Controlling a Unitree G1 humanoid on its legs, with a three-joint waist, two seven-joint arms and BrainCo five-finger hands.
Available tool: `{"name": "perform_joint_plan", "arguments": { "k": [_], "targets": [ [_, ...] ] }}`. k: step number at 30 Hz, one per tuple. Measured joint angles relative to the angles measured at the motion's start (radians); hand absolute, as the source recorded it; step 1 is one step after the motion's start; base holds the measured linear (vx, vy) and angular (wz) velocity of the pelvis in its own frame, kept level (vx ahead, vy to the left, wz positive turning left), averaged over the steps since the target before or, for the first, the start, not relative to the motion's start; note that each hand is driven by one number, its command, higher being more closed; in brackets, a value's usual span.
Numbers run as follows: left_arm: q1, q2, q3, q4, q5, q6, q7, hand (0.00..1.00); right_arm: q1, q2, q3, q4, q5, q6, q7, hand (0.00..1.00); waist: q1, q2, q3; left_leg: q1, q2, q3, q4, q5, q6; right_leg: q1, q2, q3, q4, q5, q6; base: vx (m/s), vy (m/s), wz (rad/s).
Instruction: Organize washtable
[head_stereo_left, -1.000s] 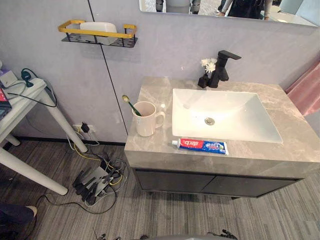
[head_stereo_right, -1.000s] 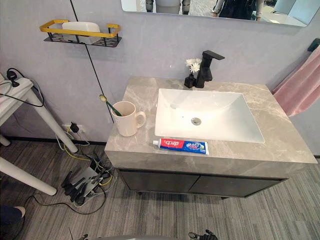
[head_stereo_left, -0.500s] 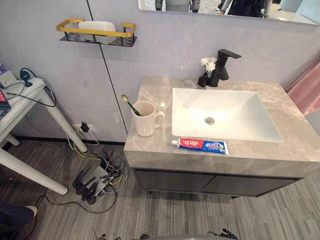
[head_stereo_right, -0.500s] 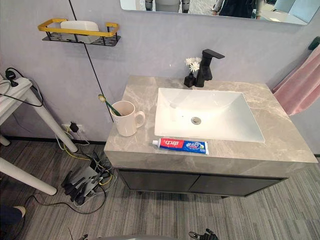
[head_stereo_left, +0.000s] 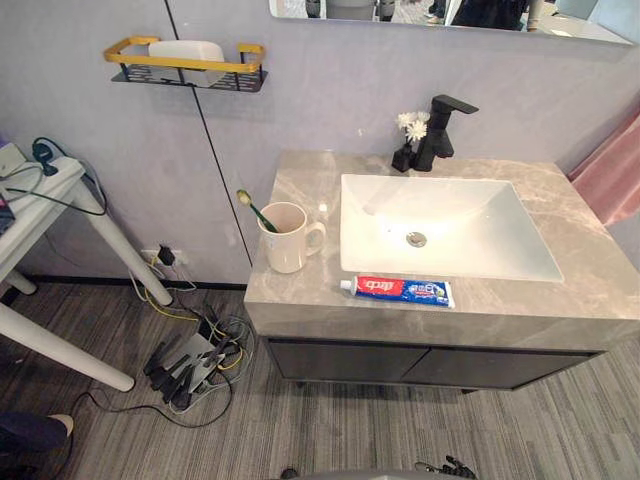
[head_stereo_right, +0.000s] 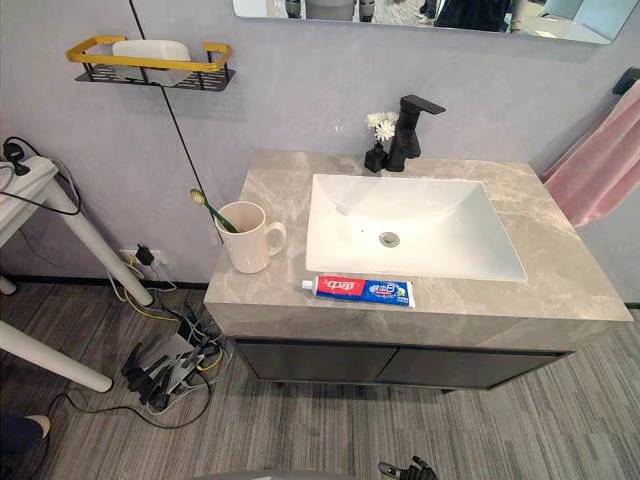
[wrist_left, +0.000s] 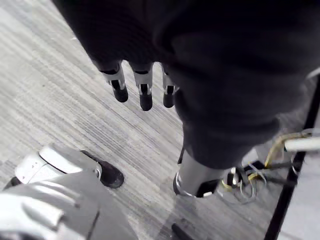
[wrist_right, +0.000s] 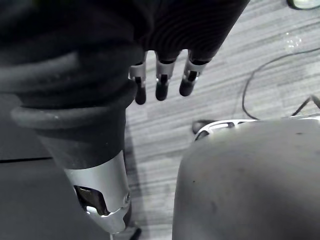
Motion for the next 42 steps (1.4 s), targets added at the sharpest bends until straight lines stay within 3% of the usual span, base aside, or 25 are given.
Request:
{"name": "perform_joint_plan", "arguments": {
  "k": [4,5,6,8,9,11,12,13,15,19,22,23,27,29,32,37,42],
  "targets": [
    [0.009,0.099,0.282,-0.158,-0.094,0.011,0.018,0.0,0.028,-0.001,-0.017,-0.001,-0.001,0.0,0.002,0.0,0.044,0.01,-0.007,-0.017,0.001,-0.038,0.0,0.0,0.0,0.017,0.004,-0.044,0.003,-0.018,-0.018,0.03,-0.04,0.31],
    [0.008,0.121,0.317,-0.257,-0.104,0.012,0.039,0.0,0.036,-0.003,-0.017,-0.003,-0.002,0.0,0.001,0.0,0.054,0.014,-0.013,-0.021,0.001,-0.048,0.0,0.0,0.0,0.017,0.005,-0.048,0.006,-0.023,-0.027,0.08,-0.043,0.44],
    [0.006,0.145,0.361,-0.541,-0.096,0.012,0.096,0.0,0.05,-0.002,-0.024,-0.007,-0.002,-0.001,0.001,0.0,0.079,0.017,-0.038,-0.042,0.0,-0.077,0.007,0.003,-0.004,0.008,0.006,-0.052,0.014,-0.028,-0.034,0.09,-0.03,0.5],
    [-0.004,0.16,0.371,-0.75,-0.054,0.009,0.149,0.0,0.052,0.0,-0.024,-0.017,-0.002,-0.001,0.0,0.0,0.086,0.019,-0.049,-0.053,-0.002,-0.101,0.008,0.01,-0.006,0.008,0.006,-0.053,0.024,-0.029,-0.035,0.09,-0.021,0.61],
    [-0.036,0.188,0.371,-0.971,0.031,0.007,0.227,0.0,0.061,0.0,-0.021,-0.034,-0.001,0.0,-0.002,0.0,0.102,0.022,-0.057,-0.05,-0.001,-0.128,0.008,0.015,-0.008,0.014,0.006,-0.053,0.039,-0.029,-0.035,0.08,-0.014,0.6],
    [-0.052,0.196,0.37,-1.169,0.101,0.0,0.299,0.0,0.064,0.007,-0.021,-0.085,-0.001,0.001,-0.003,0.0,0.106,0.038,-0.069,-0.053,0.0,-0.152,0.009,0.016,-0.009,0.018,0.004,-0.063,0.054,-0.029,-0.035,0.07,-0.016,0.48],
    [-0.057,0.192,0.367,-1.225,0.122,0.0,0.319,0.0,0.062,0.011,-0.021,-0.104,-0.001,-0.001,-0.003,0.0,0.106,0.032,-0.074,-0.053,-0.001,-0.158,0.009,0.017,-0.009,0.025,0.003,-0.071,0.058,-0.029,-0.035,0.02,-0.026,0.39],
    [-0.073,0.188,0.347,-1.322,0.164,0.003,0.351,0.0,0.063,0.025,-0.019,-0.136,0.0,-0.002,-0.004,0.0,0.111,0.05,-0.075,-0.05,-0.003,-0.17,0.009,0.017,-0.009,0.039,0.0,-0.088,0.059,-0.029,-0.035,0.0,-0.021,0.36],
    [-0.112,0.186,0.235,-1.493,0.239,0.011,0.383,0.0,0.064,0.043,-0.011,-0.163,0.002,0.002,-0.003,0.0,0.126,0.049,-0.082,-0.052,-0.006,-0.198,0.027,0.016,-0.009,0.063,-0.005,-0.12,0.062,-0.028,-0.035,0.03,-0.037,0.55],
    [-0.131,0.186,-0.061,-1.767,0.326,0.004,0.362,0.0,0.031,0.063,0.037,-0.187,0.009,0.01,-0.001,0.0,0.129,0.063,-0.079,-0.069,-0.022,-0.227,0.068,0.015,-0.009,0.076,-0.016,-0.153,0.079,-0.029,-0.035,0.02,0.0,0.34],
    [-0.183,0.188,-0.376,-1.89,0.337,-0.023,0.264,0.0,0.011,0.075,0.078,-0.204,0.009,0.01,0.0,0.0,0.116,0.069,-0.081,-0.084,-0.027,-0.204,0.087,0.005,-0.005,0.071,-0.026,-0.151,0.078,-0.033,-0.028,-0.09,0.012,-0.19],
    [-0.213,0.194,-0.468,-1.91,0.337,-0.031,0.235,0.0,0.003,0.077,0.099,-0.204,0.01,0.013,0.001,0.0,0.1,0.07,-0.082,-0.083,-0.032,-0.19,0.087,0.002,0.0,0.07,-0.03,-0.148,0.074,-0.042,-0.015,-0.13,-0.023,-0.28],
    [-0.327,0.239,-0.753,-1.905,0.335,-0.049,0.139,0.0,-0.003,0.07,0.147,-0.2,0.01,0.016,0.002,0.0,0.064,0.086,-0.088,-0.083,-0.025,-0.15,0.085,0.001,0.004,0.056,-0.032,-0.126,0.071,-0.047,0.009,-0.09,-0.016,-0.27],
    [-0.4,0.272,-0.882,-1.879,0.334,-0.06,0.086,0.0,0.0,0.058,0.159,-0.194,0.01,0.017,0.004,0.0,0.064,0.093,-0.098,-0.083,-0.014,-0.126,0.075,0.004,0.001,0.041,-0.024,-0.102,0.064,-0.044,0.014,-0.03,-0.02,-0.29],
    [-0.525,0.318,-1.056,-1.767,0.317,-0.069,-0.02,0.0,-0.004,0.034,0.162,-0.169,0.01,0.018,0.021,0.0,0.041,0.101,-0.112,-0.073,0.001,-0.116,0.041,0.039,-0.006,0.029,-0.011,-0.083,0.056,-0.035,0.024,0.03,-0.036,-0.14],
    [-0.623,0.328,-1.332,-1.599,0.289,-0.063,-0.117,0.0,-0.007,0.015,0.152,-0.146,0.01,0.02,0.023,0.0,0.027,0.106,-0.117,-0.061,0.017,-0.071,0.032,0.045,-0.01,0.008,0.002,-0.036,0.05,-0.029,0.016,0.05,-0.02,-0.22],
    [-0.626,0.335,-1.411,-1.508,0.217,-0.053,-0.206,0.0,0.006,-0.007,0.132,-0.116,0.024,0.021,0.021,0.0,0.013,0.097,-0.117,-0.056,0.02,-0.046,0.033,0.043,-0.011,-0.005,0.008,-0.002,0.047,-0.024,0.01,0.0,-0.008,-0.2]
  ]
}}
